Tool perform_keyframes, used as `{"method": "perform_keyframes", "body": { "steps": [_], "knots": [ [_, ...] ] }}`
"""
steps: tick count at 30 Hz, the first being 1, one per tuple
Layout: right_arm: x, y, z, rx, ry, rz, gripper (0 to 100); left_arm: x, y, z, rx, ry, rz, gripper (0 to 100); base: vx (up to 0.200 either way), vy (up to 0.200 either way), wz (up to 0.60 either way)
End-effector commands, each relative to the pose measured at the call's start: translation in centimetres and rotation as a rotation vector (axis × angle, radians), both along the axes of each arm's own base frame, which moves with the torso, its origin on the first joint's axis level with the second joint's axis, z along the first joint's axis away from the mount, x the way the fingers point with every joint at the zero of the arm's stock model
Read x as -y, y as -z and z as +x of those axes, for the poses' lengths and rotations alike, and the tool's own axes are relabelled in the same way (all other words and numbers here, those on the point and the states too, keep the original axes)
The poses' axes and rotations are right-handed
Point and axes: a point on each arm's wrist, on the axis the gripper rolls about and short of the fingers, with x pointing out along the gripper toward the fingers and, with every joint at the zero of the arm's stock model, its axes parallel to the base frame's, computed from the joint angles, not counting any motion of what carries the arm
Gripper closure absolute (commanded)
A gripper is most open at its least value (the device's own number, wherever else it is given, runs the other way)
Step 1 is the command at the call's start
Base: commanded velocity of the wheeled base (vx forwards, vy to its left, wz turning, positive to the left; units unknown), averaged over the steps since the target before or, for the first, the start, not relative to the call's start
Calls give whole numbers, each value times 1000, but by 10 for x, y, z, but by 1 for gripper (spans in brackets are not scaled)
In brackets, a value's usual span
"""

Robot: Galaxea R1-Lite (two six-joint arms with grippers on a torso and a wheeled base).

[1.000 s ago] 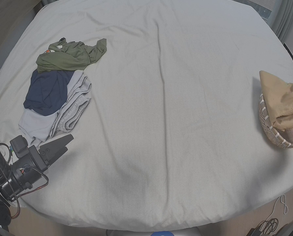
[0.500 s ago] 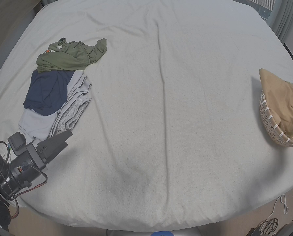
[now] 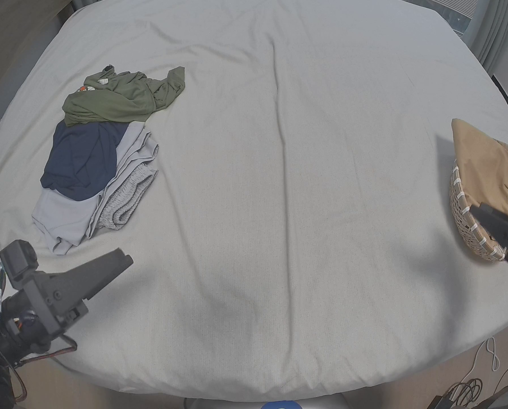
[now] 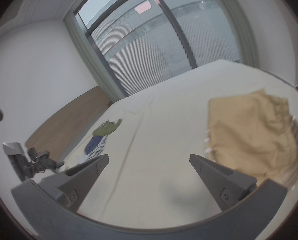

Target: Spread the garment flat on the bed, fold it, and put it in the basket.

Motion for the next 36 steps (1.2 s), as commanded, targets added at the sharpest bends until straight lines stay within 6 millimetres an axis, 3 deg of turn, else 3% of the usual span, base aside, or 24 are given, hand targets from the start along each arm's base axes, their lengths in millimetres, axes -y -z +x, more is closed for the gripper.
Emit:
{"method": "perform_keyframes", "body": {
  "steps": [1, 5, 13, 15, 19, 21, 27, 36],
  "knots": [
    [-22, 63, -135, 60, -173, 6, 0, -28, -6, -87, 150, 139, -53, 0, 0, 0, 0],
    [-17, 90, -174, 48, -151, 0, 0, -44, 12, -105, 135, -5, 40, 0, 0, 0, 0],
    [-16, 101, -168, -6, 135, -94, 0, -57, 28, -138, 251, -171, 57, 0, 0, 0, 0],
    [-17, 111, -167, -53, 242, -159, 0, -58, 36, -143, 291, -228, 127, 0, 0, 0, 0],
    [-18, 110, -166, -59, 290, -169, 0, -58, 57, -150, 315, -327, 291, 0, 0, 0, 0],
    [-18, 110, -167, -49, 308, -202, 0, -59, 68, -149, 322, -409, 451, 0, 0, 0, 0],
    [-14, 111, -166, -50, 508, -276, 0, -65, 77, -145, 179, -761, 569, 0, 0, 0, 0],
    [-13, 111, -164, 9, 540, -346, 0, -67, 83, -146, 142, -854, 691, 0, 0, 0, 0]
  ]
}}
